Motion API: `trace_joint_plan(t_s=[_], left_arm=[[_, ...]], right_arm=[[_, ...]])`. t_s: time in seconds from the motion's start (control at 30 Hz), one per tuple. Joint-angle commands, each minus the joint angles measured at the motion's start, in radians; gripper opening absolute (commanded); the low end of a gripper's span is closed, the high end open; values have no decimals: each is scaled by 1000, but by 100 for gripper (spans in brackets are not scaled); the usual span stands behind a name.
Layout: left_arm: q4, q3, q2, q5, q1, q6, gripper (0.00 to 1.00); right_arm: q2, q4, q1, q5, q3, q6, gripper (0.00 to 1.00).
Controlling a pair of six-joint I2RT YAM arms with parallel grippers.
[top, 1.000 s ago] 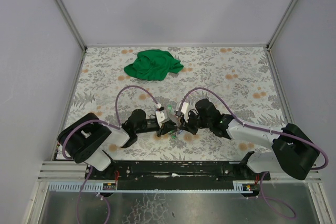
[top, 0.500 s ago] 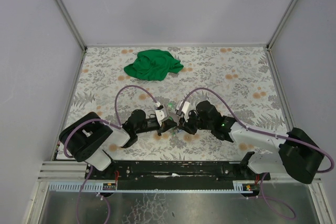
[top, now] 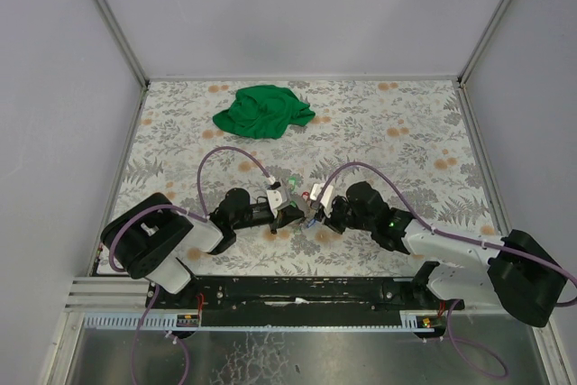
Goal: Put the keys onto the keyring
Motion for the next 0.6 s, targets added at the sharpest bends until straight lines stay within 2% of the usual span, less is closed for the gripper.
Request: trace_joint_plan(t_s=[0.0, 0.3, 0.57], left_arm=[[80, -3, -17, 25, -1, 19, 0], [73, 0, -17, 16, 0, 13, 0], [72, -1, -23, 12, 0, 10, 0]], right_arm=[[4, 107, -9, -56, -10, -63, 22], [31, 148, -9, -119, 10, -33, 24], [90, 146, -9, -102, 39, -2, 22]])
